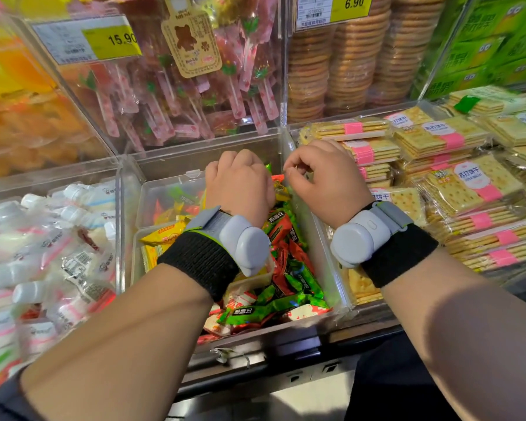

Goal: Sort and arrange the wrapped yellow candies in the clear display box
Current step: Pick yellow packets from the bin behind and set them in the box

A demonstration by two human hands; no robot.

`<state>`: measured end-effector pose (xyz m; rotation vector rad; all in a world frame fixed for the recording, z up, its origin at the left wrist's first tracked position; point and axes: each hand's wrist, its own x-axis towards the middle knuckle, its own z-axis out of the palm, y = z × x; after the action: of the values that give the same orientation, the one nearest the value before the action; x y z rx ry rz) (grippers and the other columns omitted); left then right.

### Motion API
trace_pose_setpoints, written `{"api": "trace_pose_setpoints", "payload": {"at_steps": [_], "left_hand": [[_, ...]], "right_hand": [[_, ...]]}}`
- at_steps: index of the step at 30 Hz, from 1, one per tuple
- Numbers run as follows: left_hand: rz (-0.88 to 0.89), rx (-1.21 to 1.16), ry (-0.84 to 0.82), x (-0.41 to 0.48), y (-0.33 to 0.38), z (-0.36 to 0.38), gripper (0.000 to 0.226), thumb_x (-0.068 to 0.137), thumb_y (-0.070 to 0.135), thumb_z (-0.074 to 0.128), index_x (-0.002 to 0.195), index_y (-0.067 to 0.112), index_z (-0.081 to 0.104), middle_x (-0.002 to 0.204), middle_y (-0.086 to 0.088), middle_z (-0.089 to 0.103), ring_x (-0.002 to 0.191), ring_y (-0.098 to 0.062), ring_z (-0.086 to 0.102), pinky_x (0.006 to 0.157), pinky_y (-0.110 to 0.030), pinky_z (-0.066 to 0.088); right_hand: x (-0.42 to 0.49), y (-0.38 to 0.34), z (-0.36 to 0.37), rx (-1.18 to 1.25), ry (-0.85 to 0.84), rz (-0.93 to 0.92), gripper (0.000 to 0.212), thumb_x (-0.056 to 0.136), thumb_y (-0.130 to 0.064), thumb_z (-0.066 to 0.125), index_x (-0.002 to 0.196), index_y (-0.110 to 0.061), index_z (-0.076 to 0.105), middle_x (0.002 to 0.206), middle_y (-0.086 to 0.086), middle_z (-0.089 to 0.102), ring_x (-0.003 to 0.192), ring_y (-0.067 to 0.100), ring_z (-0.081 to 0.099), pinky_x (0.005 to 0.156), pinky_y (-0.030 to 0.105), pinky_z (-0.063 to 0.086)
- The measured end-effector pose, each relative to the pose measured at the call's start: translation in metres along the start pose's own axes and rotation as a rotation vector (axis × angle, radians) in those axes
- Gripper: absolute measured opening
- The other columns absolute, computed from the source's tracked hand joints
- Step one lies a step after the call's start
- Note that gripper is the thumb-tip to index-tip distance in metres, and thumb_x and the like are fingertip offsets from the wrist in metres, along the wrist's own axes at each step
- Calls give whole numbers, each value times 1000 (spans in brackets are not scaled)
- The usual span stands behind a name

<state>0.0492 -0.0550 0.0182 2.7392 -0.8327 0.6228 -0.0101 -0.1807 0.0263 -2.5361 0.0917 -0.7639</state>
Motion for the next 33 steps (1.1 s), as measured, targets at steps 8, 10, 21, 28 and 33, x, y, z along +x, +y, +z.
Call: {"api": "trace_pose_setpoints", "payload": {"at_steps": [8,10,21,28,33], "left_hand": [[-35,-76,49,-15,-6,-23,25,91,31,45,99,17,64,115,0,54,111,-26,41,82,-32,26],[-38,-111,39,-19,-8,-30,22,91,30,45,99,18,62,116,-1,53,112,-26,41,84,-33,28],[-131,-276,-24,-41,-33,-59,10,94,21,41,95,21,51,103,-4,62,100,-30,52,84,-39,34],[-225,-503,26,-51,-51,-67,8,94,24,42,86,25,44,90,2,60,91,-29,55,84,-47,44],[-249,-606,2,-60,-63,-65,8,95,24,42,87,24,44,72,14,50,73,-19,52,73,-37,44]], "right_hand": [[-1,0,0,-43,-17,-4,10,84,-20,55,85,-18,64,83,-1,57,93,21,47,89,38,36],[-1,1,-1,-63,-34,-7,10,84,-21,55,86,-19,64,84,-2,56,94,21,47,89,37,33],[4,-11,-7,-147,-197,-20,14,85,-26,54,96,-26,61,92,-3,54,100,20,44,90,34,25],[1,-40,-8,-132,-299,-152,37,79,-32,62,114,-33,52,108,-6,49,110,19,43,97,41,26],[-8,-58,5,-20,-328,-202,36,79,-42,63,111,-31,52,112,-5,51,108,17,46,96,41,35]]}}
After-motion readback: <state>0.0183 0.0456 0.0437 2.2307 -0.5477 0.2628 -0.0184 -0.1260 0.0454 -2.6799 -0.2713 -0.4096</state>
